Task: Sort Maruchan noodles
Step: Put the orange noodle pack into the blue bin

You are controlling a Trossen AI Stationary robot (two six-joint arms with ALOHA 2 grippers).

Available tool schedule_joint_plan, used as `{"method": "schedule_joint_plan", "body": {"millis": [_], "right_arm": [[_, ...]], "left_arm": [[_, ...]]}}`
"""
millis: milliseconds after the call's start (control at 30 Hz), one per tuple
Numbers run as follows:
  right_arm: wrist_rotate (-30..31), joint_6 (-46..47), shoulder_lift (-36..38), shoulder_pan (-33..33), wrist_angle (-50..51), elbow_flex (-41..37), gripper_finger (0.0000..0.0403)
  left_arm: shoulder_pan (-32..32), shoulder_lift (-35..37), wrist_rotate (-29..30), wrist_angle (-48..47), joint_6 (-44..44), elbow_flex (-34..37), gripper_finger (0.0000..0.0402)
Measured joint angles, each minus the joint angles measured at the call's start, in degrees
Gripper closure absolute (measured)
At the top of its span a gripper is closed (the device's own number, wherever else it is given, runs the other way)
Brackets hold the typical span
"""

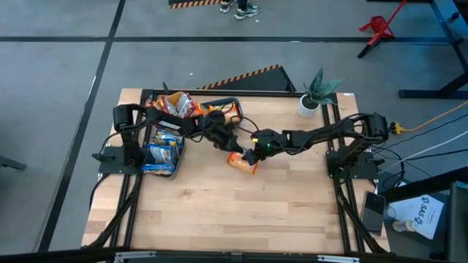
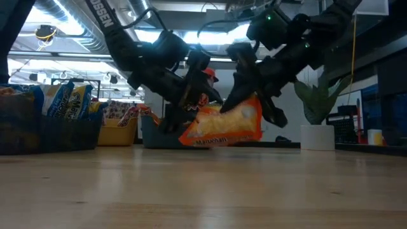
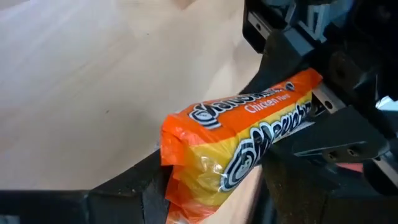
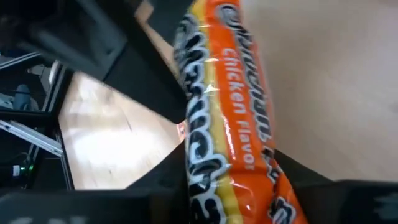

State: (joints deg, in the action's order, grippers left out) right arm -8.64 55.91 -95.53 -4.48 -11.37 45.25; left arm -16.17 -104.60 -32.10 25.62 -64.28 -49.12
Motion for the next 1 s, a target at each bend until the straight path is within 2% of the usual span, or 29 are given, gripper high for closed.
{"method": "schedule_joint_plan", "body": {"millis": [167,333,667,800,1000], "right_arm": [[0.1,-2.2,1.3,-0.3,2.8,2.8,0.031],[0.0,-5.9,4.0,-3.0,9.2,6.6,0.0303],[-4.4,-20.8,7.7,-11.6,16.4,16.0,0.03],[-5.5,-28.1,5.9,-14.9,17.8,21.1,0.0301],[-10.8,-34.7,0.3,-19.1,18.9,28.9,0.0312]], "left_arm": [[-4.2,0.5,-8.6,0.7,-1.9,-0.1,0.0179],[-7.9,3.2,-12.6,1.4,-5.6,-0.3,0.0179],[-12.4,18.5,-6.8,-4.6,-7.6,-0.4,0.0179],[-15.2,24.6,-4.8,-8.3,-6.7,-0.5,0.018],[-20.4,31.8,-3.0,-15.6,-2.6,-0.5,0.018]]}}
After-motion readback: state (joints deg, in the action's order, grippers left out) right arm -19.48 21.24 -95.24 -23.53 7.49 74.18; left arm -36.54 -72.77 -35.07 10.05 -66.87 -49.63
